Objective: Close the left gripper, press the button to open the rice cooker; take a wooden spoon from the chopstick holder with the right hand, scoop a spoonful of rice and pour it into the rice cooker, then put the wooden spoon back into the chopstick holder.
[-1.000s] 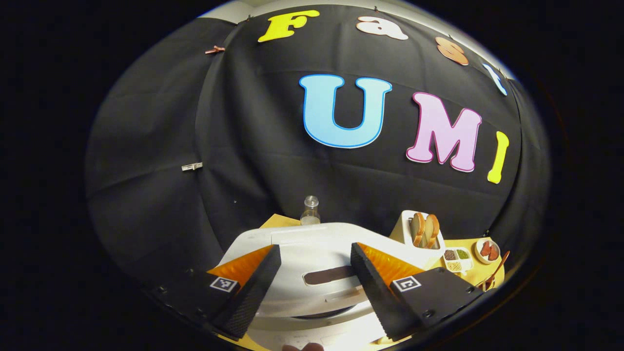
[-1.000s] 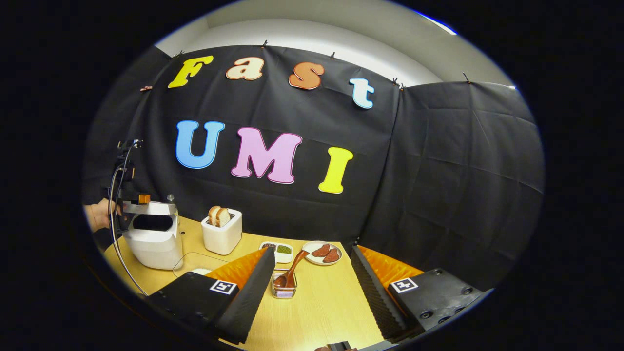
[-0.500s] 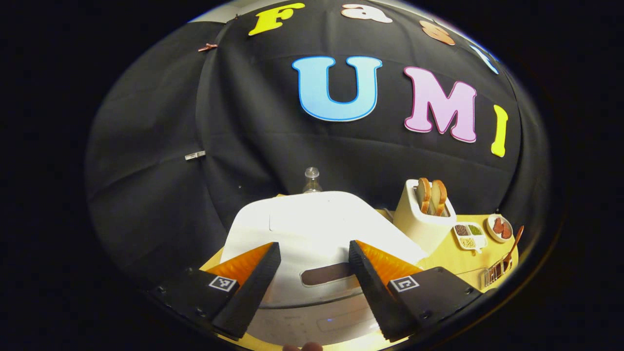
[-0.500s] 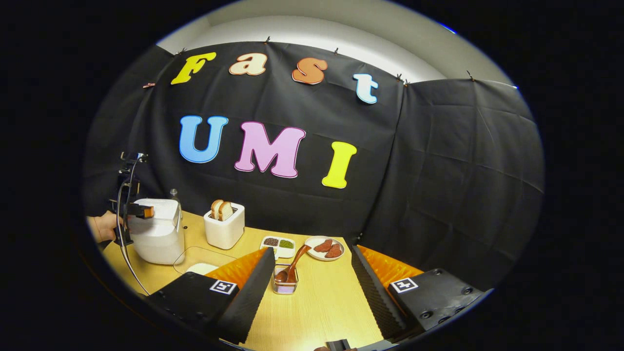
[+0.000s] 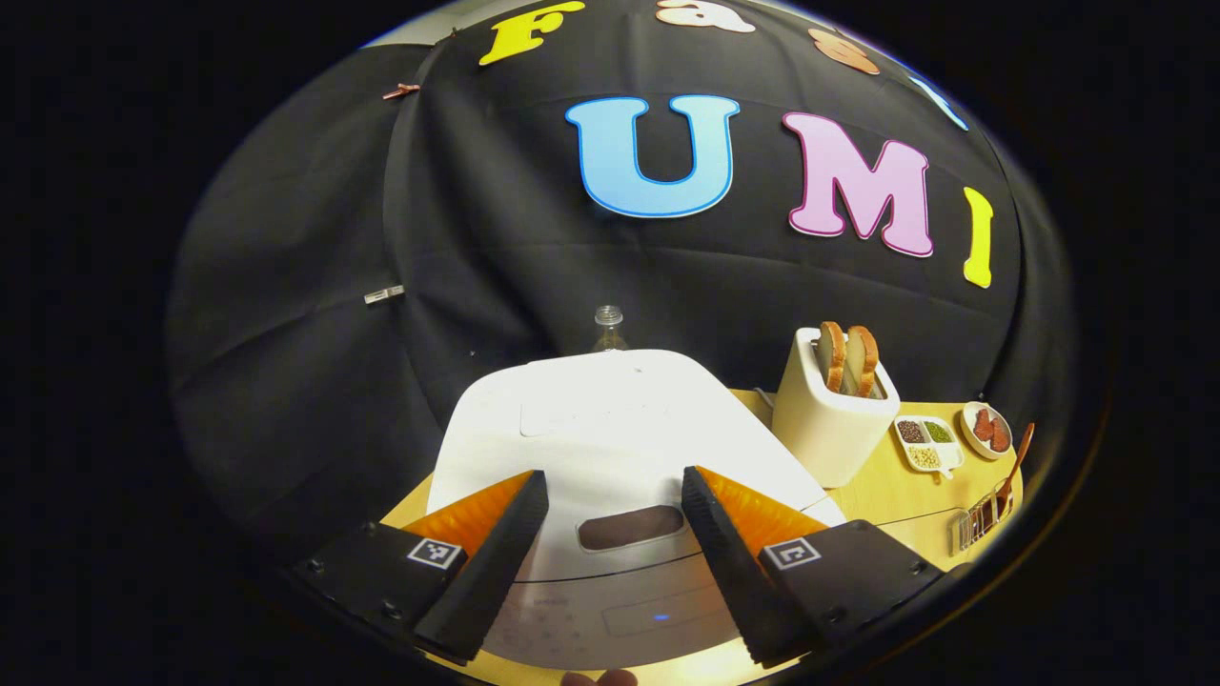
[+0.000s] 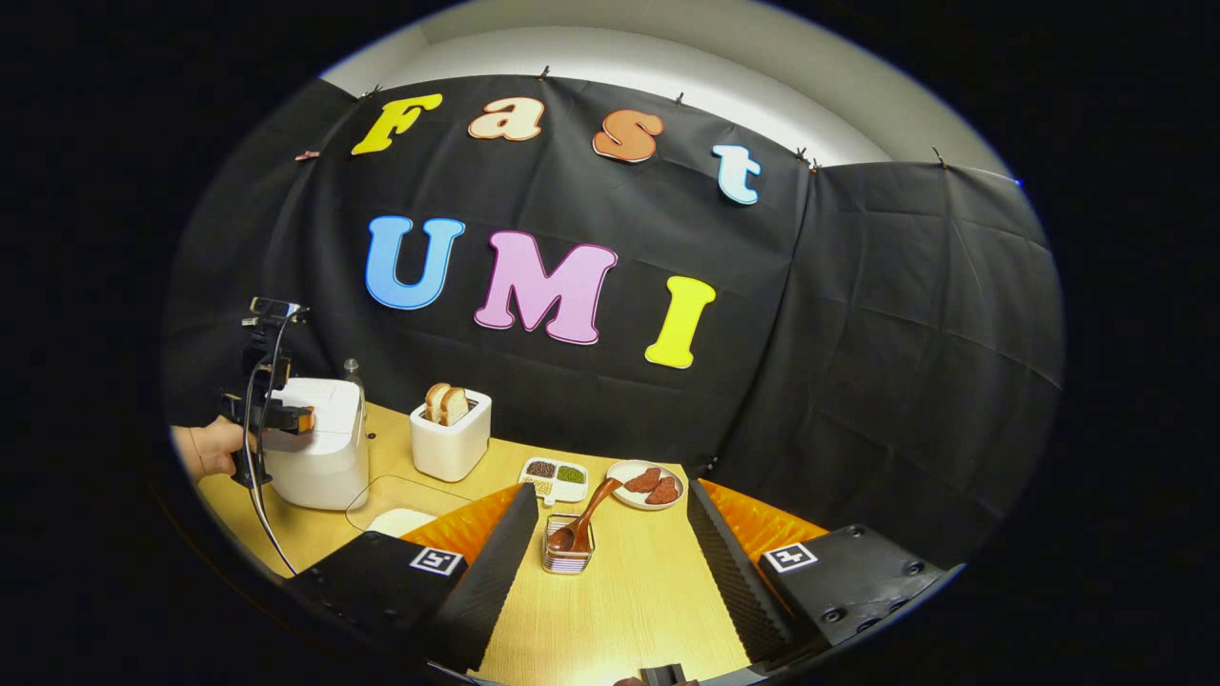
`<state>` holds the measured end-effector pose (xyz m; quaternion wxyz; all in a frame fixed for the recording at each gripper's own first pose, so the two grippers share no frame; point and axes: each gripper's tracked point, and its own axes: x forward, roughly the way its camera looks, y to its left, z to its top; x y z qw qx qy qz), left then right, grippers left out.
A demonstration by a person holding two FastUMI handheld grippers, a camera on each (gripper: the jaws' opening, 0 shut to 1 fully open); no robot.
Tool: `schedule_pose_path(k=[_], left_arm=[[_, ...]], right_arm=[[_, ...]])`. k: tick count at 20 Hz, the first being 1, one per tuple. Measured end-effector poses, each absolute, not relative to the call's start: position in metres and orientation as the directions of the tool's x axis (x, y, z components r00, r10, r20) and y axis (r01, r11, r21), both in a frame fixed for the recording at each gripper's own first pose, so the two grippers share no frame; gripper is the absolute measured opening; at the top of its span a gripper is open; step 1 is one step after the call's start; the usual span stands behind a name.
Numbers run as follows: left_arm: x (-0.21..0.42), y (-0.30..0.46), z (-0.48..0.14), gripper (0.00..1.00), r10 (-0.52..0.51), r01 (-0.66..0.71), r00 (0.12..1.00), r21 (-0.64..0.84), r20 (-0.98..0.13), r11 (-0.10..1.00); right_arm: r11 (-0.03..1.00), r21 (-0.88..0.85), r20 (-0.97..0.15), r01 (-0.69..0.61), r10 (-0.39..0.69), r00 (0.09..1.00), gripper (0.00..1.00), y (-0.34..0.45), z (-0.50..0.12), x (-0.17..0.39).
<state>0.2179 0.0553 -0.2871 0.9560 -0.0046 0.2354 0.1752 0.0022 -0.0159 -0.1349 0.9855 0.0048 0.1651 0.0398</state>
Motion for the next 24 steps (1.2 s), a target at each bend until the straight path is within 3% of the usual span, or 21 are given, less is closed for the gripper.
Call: schedule_pose_path(k=[8,14,16,24], left_arm=[[0.226,0.052,-0.291,1.00,0.262,-0.272,0.853,0.044,-0.451,0.961],[0.228,0.051,-0.282,0.99,0.250,-0.213,0.884,0.136,-0.396,0.968],[0.224,0.053,-0.267,0.95,0.240,-0.200,0.908,0.146,-0.343,0.969],[0.151,0.000,-0.161,0.96,0.094,-0.089,0.992,0.057,-0.086,0.994]], right_arm=[[0.994,0.024,-0.309,-0.108,0.110,0.945,0.98,0.000,-0.128,0.007],[0.993,0.045,-0.292,-0.110,0.118,0.949,0.98,-0.001,-0.127,0.004],[0.992,0.056,-0.285,-0.109,0.121,0.951,0.98,-0.002,-0.127,0.005],[0.985,0.106,-0.250,-0.139,0.161,0.955,0.98,0.005,-0.123,0.025]])
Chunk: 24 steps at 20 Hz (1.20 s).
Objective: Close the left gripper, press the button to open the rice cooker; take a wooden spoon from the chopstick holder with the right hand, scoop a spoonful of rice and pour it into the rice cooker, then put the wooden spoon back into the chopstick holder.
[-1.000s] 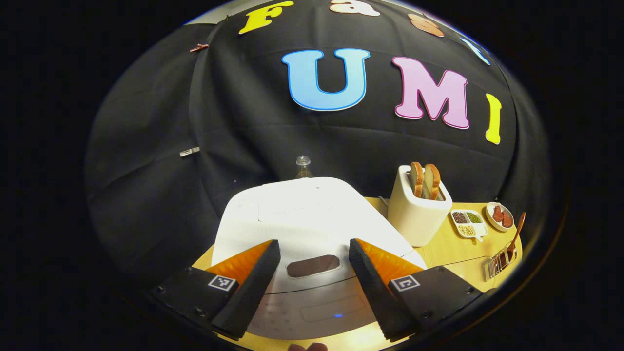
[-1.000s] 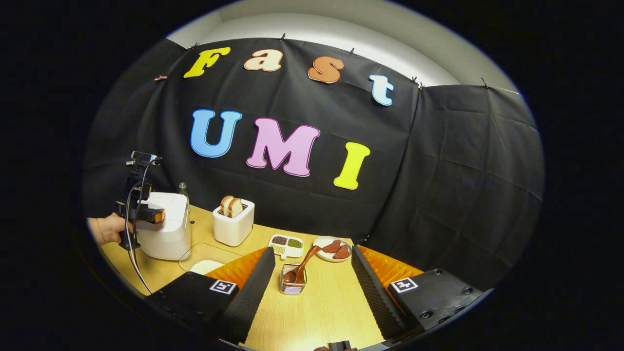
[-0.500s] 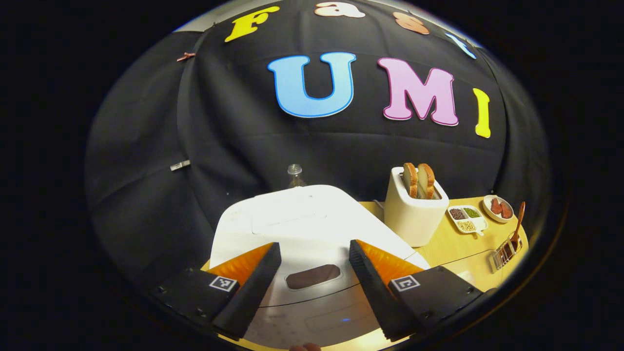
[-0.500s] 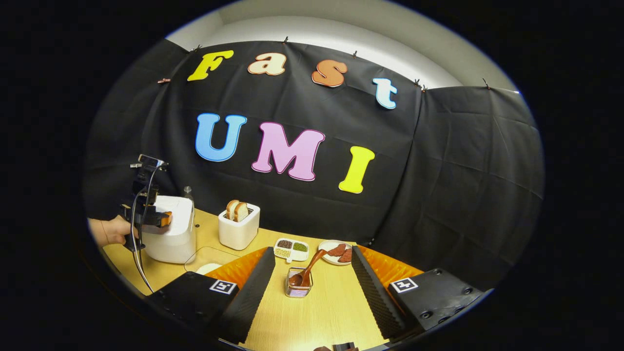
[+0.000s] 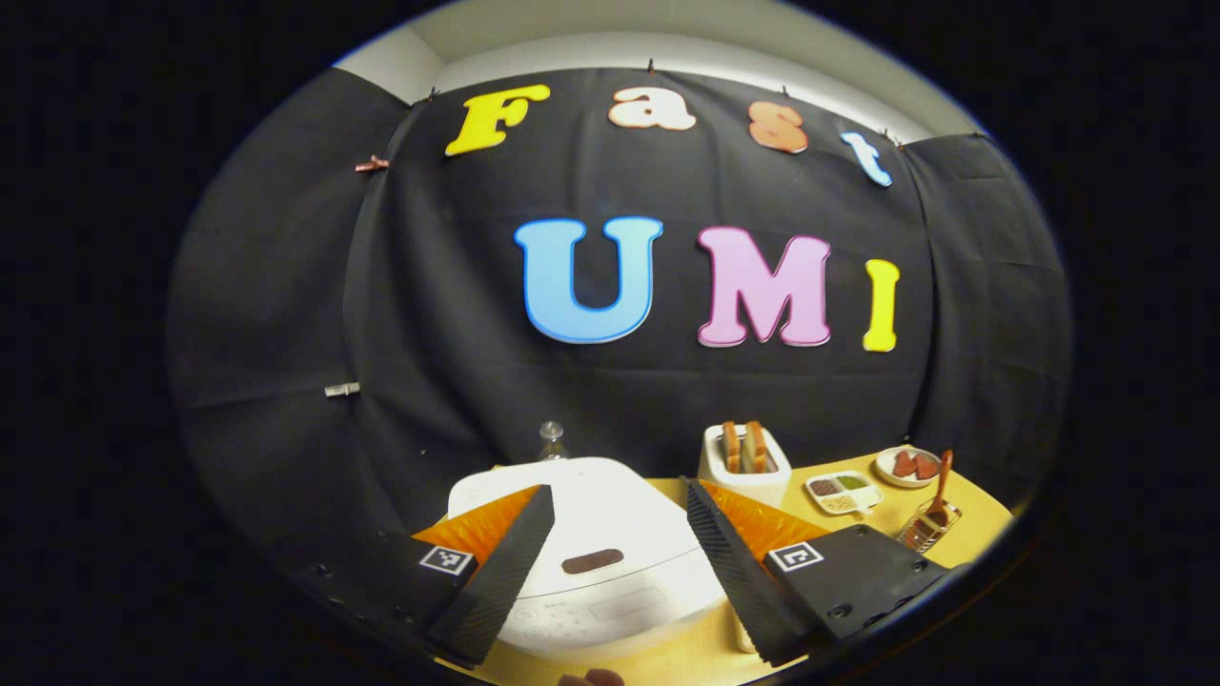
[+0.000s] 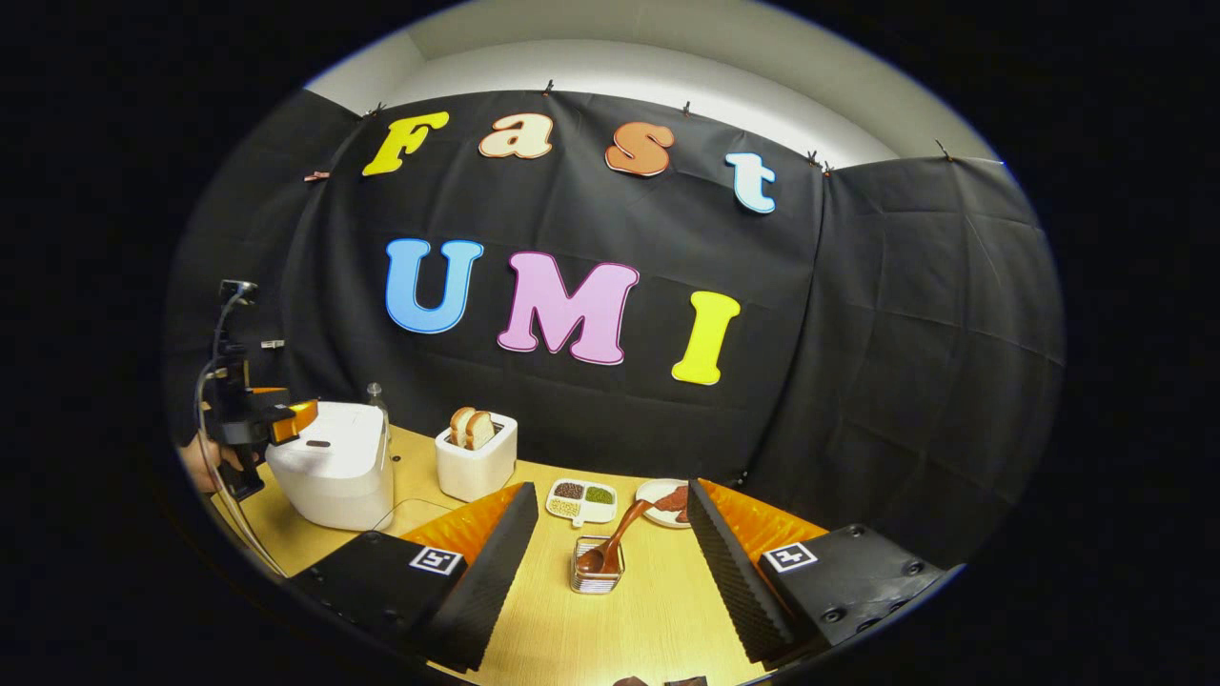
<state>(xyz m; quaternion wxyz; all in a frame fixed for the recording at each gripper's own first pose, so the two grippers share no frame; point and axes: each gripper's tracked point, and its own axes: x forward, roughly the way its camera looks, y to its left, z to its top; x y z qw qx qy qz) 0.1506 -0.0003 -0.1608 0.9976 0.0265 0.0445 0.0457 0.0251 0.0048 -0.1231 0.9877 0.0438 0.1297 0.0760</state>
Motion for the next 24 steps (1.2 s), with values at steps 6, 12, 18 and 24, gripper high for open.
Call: schedule_pose_path(k=[6,12,18,24], left_arm=[[0.077,-0.037,-0.113,0.96,0.017,-0.016,1.000,0.038,-0.023,0.999],[0.016,-0.038,-0.059,0.97,0.035,-0.034,0.999,-0.016,0.042,0.999],[-0.029,-0.033,-0.043,0.98,0.080,-0.082,0.994,0.027,0.077,0.996],[-0.035,-0.043,-0.037,0.98,0.076,-0.082,0.993,0.060,0.087,0.995]], right_arm=[[0.970,0.137,-0.197,-0.199,0.224,0.955,0.98,0.022,-0.111,0.039],[0.945,0.180,-0.122,-0.273,0.297,0.947,0.98,0.044,-0.086,0.036],[0.928,0.180,-0.085,-0.325,0.344,0.935,0.98,0.051,-0.077,0.024],[0.930,0.184,-0.085,-0.318,0.337,0.937,0.98,0.055,-0.079,0.011]])
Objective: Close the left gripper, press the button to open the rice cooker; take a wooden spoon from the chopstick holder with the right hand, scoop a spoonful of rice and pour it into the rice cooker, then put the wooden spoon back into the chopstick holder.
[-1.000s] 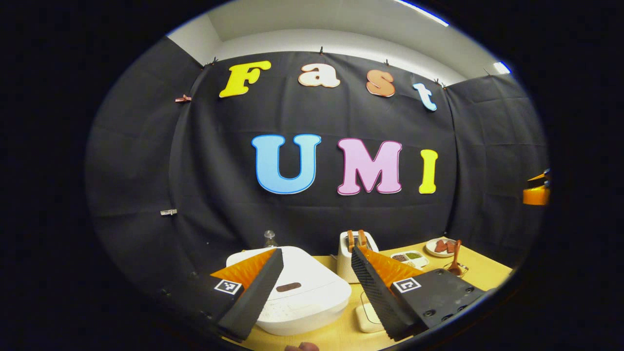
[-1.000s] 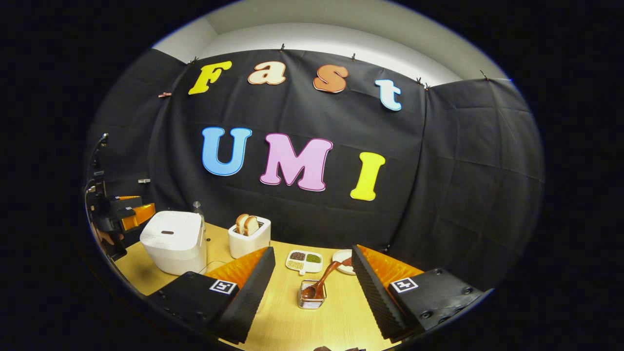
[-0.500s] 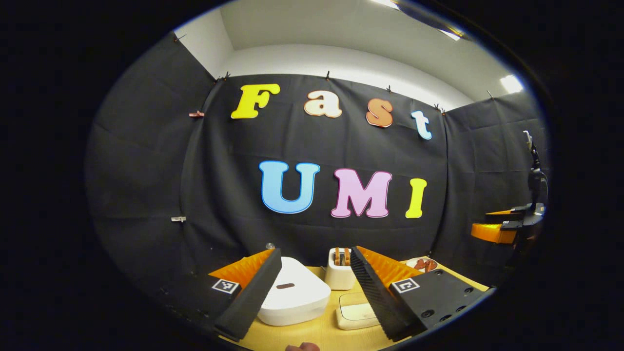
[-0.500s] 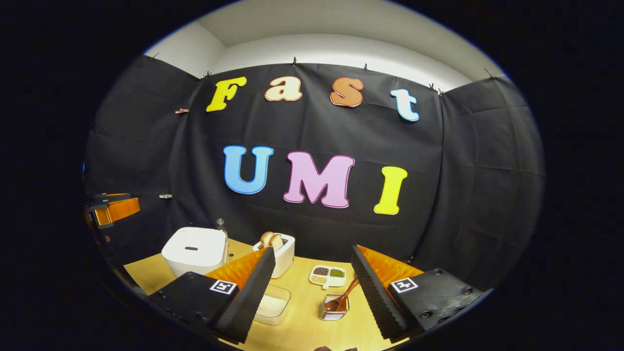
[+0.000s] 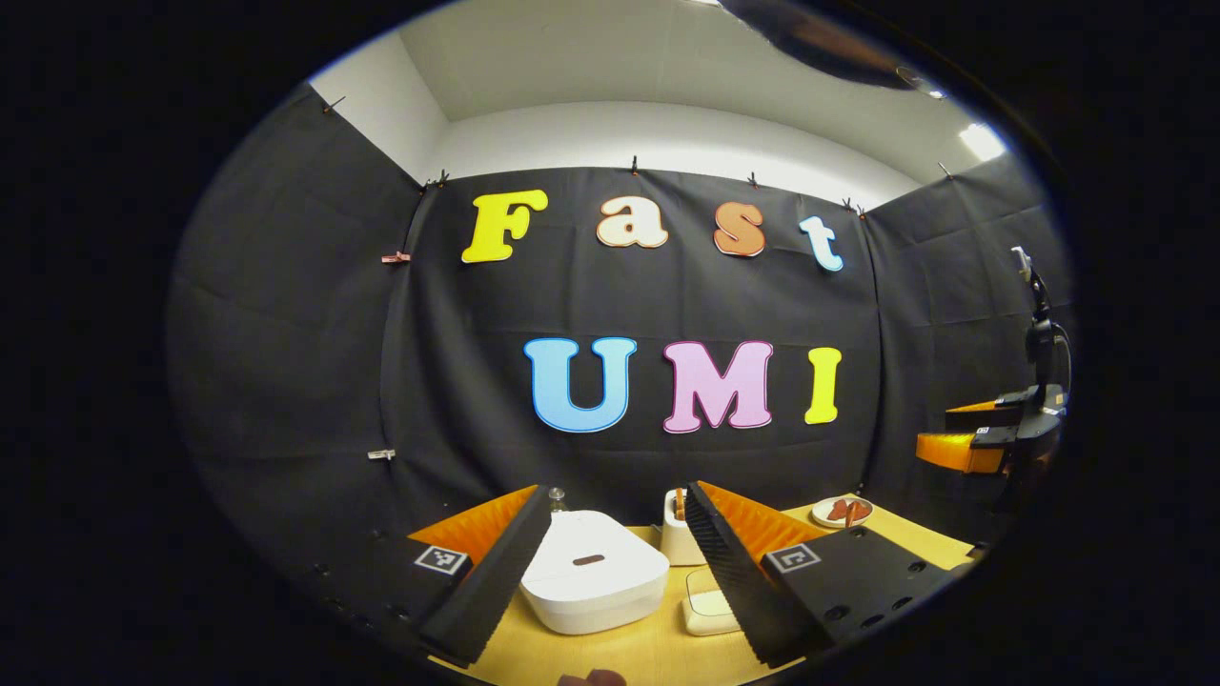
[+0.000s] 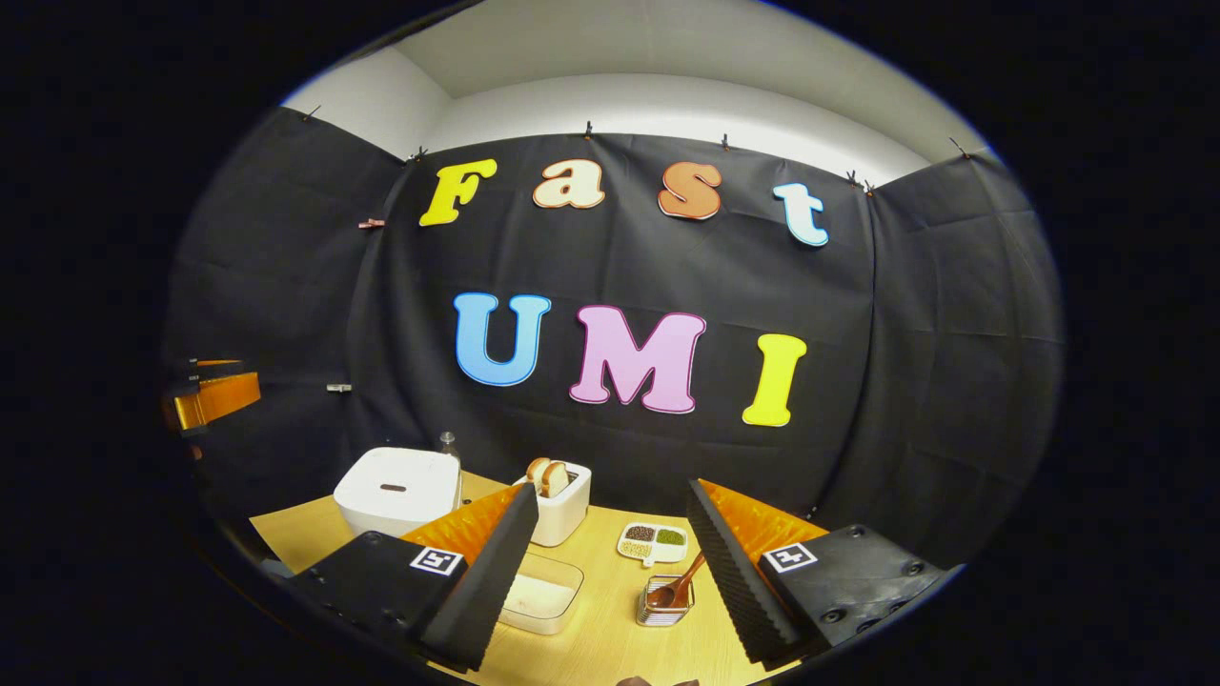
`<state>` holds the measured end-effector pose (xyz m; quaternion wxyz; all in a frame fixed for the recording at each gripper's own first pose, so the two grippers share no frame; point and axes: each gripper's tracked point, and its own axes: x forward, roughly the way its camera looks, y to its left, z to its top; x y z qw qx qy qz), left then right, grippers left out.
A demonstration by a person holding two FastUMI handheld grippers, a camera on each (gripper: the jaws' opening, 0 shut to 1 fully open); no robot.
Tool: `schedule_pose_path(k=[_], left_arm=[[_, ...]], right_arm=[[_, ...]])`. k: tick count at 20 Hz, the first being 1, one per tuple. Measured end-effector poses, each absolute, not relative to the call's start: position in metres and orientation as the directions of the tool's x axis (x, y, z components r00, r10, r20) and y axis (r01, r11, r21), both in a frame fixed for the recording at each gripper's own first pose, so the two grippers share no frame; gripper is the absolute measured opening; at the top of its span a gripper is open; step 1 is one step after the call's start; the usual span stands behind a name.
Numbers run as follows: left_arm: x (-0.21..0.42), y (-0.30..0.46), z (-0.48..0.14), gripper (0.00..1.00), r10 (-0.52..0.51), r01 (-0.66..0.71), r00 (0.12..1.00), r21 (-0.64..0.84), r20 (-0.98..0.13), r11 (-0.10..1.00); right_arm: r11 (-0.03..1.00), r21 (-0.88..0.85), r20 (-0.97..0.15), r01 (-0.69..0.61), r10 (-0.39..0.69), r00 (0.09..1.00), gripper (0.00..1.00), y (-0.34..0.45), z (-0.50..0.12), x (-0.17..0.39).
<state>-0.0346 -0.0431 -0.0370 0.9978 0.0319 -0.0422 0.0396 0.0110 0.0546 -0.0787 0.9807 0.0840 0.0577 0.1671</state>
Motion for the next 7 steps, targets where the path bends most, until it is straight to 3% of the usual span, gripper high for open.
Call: schedule_pose_path(k=[7], left_arm=[[-0.027,-0.056,-0.041,0.98,0.044,-0.047,0.996,0.039,0.073,0.998]], right_arm=[[0.929,0.204,-0.084,-0.310,0.332,0.940,0.98,0.051,-0.077,0.013]])
